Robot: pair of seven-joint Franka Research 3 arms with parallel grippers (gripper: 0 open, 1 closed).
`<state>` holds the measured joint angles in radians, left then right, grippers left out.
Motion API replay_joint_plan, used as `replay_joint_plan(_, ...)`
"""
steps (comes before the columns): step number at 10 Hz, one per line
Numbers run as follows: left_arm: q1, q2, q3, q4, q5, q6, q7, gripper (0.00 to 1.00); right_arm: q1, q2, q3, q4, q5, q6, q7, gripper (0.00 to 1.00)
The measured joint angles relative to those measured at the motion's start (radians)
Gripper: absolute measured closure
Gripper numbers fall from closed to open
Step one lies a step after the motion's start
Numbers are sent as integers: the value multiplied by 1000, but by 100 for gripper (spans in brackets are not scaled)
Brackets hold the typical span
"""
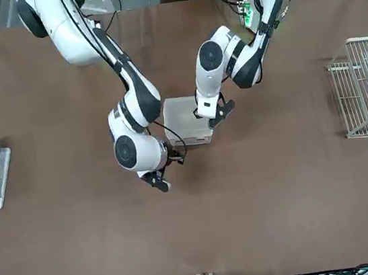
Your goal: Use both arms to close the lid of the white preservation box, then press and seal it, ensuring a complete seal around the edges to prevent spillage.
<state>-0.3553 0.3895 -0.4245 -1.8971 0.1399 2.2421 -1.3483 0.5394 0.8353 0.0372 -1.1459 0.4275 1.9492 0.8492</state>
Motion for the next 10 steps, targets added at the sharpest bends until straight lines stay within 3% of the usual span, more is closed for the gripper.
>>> replay_joint_plan(10,0,-12,-6,-25,36,33,-46,99,46,59,32,13,0,32,-12,99)
